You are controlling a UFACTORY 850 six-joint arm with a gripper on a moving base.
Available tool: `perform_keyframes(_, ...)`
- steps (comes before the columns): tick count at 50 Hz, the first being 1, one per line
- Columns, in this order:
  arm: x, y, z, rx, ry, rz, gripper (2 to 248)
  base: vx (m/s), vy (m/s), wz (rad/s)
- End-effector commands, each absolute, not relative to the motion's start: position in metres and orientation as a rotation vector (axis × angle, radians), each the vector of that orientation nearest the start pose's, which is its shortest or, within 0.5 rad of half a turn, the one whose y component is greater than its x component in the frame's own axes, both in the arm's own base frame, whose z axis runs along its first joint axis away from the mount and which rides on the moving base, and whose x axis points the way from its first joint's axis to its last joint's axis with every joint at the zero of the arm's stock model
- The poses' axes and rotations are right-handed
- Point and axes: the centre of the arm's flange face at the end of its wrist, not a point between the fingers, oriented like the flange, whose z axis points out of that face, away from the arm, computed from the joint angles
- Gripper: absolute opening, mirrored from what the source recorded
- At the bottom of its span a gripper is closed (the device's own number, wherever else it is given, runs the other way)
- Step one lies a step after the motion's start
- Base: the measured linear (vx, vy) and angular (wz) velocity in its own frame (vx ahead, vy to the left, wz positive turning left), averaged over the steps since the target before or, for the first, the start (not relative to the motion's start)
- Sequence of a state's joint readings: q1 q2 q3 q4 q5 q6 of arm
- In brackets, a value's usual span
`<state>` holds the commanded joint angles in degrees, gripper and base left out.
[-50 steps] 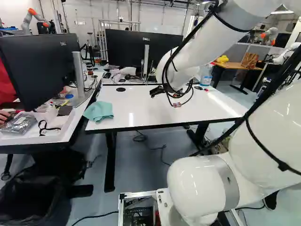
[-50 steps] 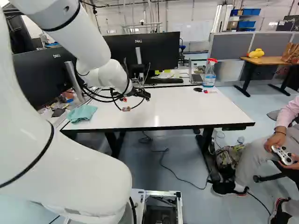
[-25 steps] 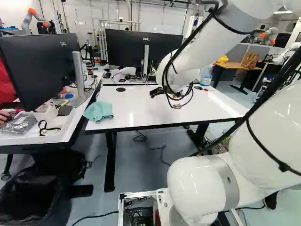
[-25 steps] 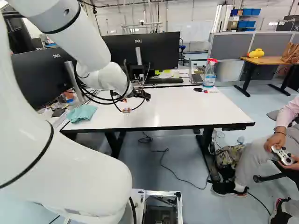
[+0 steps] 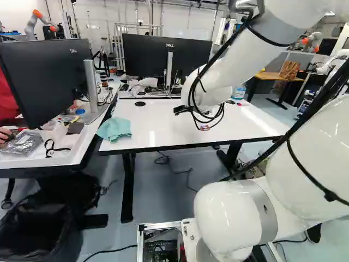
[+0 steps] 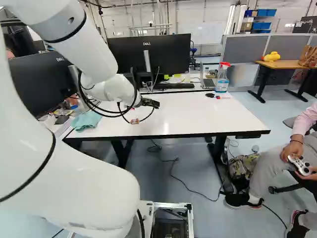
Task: Clean the table with the green towel
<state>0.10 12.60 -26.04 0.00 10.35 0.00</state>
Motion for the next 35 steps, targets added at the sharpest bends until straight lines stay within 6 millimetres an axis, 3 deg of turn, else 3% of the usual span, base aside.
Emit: perform_keyframes(35,0.330,0.000,0.408,-2.742,-0.001,-1.532,247,0.000,0.000,0.000)
